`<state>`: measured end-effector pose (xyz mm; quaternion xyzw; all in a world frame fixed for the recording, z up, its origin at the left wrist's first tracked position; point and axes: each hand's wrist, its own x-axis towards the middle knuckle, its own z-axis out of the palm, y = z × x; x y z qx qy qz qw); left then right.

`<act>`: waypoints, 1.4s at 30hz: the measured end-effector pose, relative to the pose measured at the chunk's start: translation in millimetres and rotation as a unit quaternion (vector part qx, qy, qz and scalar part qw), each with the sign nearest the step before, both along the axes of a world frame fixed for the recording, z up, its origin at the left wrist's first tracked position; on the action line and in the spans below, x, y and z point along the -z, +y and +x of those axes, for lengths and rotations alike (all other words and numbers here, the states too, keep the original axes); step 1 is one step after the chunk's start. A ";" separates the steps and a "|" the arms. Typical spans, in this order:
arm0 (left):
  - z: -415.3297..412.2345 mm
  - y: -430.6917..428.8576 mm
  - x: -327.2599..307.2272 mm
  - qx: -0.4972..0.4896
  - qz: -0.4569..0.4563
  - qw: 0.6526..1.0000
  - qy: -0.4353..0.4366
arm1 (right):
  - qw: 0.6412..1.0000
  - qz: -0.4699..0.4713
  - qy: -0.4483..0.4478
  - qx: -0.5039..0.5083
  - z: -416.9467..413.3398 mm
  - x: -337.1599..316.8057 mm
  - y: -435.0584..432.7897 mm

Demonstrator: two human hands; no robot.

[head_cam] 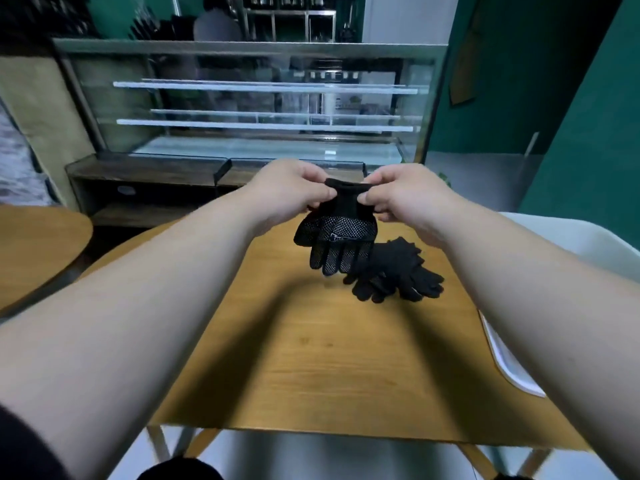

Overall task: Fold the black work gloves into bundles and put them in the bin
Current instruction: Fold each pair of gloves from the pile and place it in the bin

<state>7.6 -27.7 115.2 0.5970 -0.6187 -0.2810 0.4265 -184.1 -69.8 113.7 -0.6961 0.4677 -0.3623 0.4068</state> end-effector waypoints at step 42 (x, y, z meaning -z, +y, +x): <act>-5.4 97.5 236.2 -0.043 -0.039 0.950 -0.306 | 0.826 -0.137 0.523 -0.158 -14.3 214.6 104.2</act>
